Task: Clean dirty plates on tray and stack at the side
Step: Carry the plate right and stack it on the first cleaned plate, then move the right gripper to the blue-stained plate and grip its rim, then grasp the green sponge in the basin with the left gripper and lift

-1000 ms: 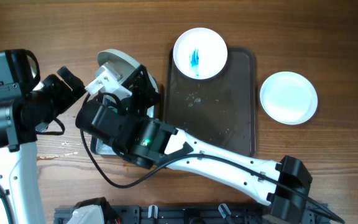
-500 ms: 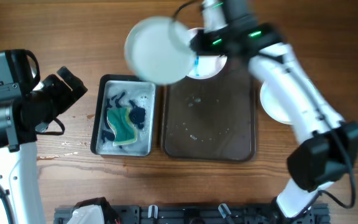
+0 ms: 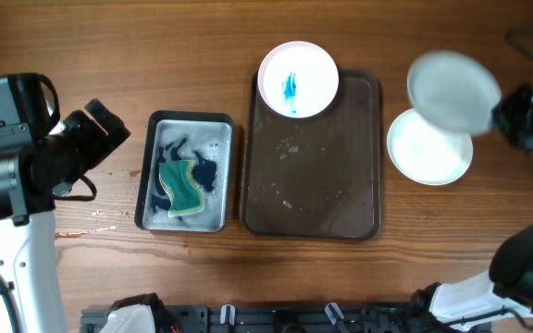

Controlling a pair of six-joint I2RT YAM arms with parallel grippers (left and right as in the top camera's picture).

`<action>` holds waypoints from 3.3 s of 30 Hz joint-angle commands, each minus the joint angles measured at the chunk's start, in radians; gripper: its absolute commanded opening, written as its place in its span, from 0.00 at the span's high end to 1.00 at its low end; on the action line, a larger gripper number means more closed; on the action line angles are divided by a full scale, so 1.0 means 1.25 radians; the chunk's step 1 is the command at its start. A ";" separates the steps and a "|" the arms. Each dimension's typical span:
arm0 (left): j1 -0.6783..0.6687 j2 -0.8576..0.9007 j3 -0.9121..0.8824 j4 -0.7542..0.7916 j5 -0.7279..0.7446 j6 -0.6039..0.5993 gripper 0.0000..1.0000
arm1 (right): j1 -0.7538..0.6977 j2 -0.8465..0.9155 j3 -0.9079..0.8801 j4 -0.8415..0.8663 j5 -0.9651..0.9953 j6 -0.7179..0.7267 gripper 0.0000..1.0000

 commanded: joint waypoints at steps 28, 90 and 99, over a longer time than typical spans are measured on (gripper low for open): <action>0.005 -0.002 0.011 -0.001 0.009 0.009 0.00 | 0.585 -0.179 0.123 0.048 0.091 -0.157 0.39; -0.106 0.039 -0.068 -0.017 0.155 0.036 0.03 | 0.564 -0.240 -0.219 0.164 0.081 -0.154 0.55; -0.256 0.170 -0.468 0.276 0.053 -0.076 0.71 | 0.564 -0.294 -0.219 0.157 0.081 -0.153 0.46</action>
